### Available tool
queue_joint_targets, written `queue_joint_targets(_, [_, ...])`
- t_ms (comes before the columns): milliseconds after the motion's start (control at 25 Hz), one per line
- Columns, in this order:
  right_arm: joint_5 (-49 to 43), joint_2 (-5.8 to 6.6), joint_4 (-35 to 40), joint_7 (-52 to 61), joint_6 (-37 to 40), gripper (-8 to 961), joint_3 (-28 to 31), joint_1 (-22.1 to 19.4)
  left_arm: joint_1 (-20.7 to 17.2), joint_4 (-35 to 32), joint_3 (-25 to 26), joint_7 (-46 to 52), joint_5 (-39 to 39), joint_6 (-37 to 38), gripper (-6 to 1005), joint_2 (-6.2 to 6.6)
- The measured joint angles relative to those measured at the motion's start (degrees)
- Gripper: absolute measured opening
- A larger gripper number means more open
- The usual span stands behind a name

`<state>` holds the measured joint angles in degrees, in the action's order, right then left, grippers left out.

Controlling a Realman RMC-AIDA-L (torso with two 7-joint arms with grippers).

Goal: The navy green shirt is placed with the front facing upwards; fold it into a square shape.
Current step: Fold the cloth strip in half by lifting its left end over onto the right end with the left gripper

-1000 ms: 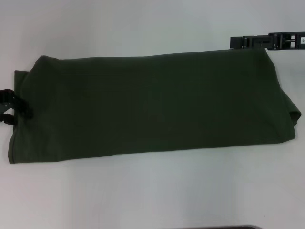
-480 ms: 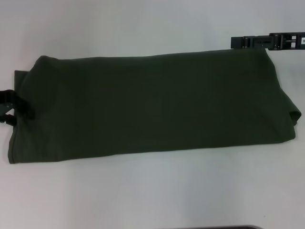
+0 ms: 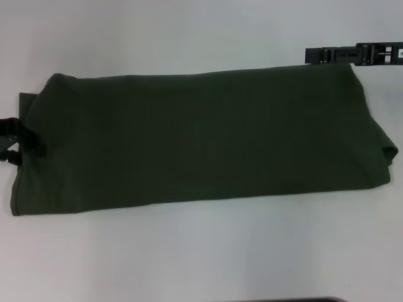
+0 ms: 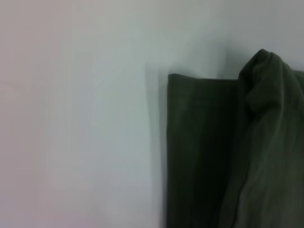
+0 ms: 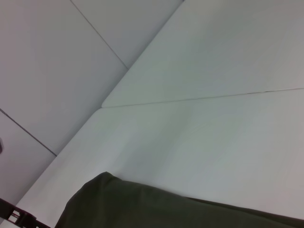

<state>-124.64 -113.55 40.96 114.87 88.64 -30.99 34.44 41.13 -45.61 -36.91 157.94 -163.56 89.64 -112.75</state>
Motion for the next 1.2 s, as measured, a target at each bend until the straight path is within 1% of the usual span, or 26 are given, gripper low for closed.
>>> queue_joint_targets(720, [-0.02, 0.0, 0.0, 0.0, -0.24, 802, -0.09, 0.1, 0.0, -0.02, 0.0, 0.05, 0.0, 0.01, 534, 0.33])
queue_joint_targets(1200, [0.09, 0.0, 0.0, 0.0, -0.22, 802, -0.2, 0.28, -0.25, -0.42, 0.0, 0.7, 0.0, 0.01, 533, 0.97])
